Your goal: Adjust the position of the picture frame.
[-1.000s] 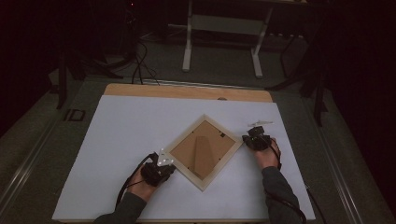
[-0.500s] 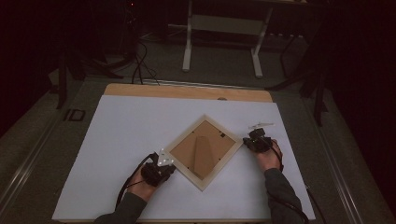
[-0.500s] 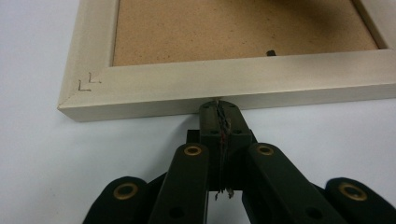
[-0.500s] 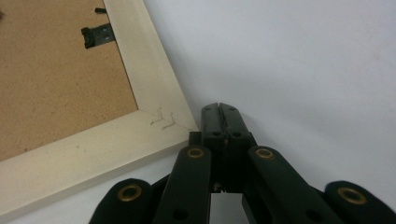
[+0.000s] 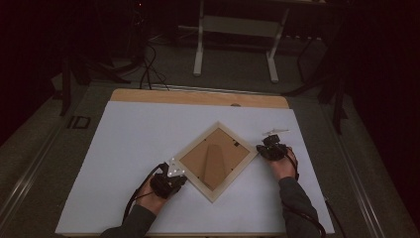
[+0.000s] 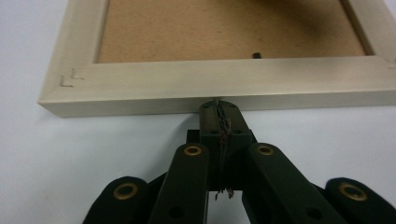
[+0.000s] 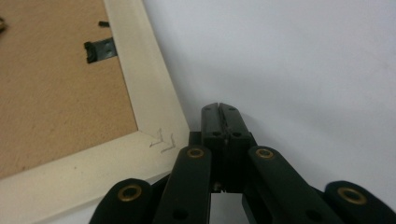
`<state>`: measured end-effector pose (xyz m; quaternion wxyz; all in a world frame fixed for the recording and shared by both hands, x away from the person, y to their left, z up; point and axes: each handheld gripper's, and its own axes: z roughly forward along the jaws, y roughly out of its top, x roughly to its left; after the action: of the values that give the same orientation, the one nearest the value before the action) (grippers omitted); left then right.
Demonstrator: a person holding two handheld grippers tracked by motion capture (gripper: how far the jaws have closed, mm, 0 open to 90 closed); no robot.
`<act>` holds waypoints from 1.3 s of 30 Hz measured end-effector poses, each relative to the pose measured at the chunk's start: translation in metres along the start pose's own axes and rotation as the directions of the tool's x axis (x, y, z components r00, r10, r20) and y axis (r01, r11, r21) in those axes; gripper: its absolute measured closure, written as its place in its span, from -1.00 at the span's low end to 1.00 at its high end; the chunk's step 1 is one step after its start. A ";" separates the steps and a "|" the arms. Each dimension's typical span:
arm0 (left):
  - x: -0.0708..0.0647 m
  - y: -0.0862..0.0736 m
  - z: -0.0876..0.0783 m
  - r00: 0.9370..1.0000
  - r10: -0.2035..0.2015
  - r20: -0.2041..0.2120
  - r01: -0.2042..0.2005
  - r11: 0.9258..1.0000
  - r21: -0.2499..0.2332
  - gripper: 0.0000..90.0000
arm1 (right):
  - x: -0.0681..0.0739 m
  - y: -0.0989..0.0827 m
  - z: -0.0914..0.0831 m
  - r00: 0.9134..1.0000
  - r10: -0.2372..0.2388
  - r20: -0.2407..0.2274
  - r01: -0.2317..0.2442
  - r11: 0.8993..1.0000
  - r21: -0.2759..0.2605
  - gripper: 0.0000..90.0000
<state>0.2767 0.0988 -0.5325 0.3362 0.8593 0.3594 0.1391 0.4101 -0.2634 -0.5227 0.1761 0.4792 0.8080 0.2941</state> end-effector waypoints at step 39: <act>-0.008 -0.007 -0.008 1.000 -0.007 -0.019 0.007 1.000 0.016 1.00 | 0.031 -0.062 -0.043 0.997 0.047 -0.061 -0.051 0.997 -0.064 1.00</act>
<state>0.2637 0.1005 -0.5313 0.3263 0.8594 0.3667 0.1433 0.3294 -0.2720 -0.5301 0.1604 0.4838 0.7909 0.3387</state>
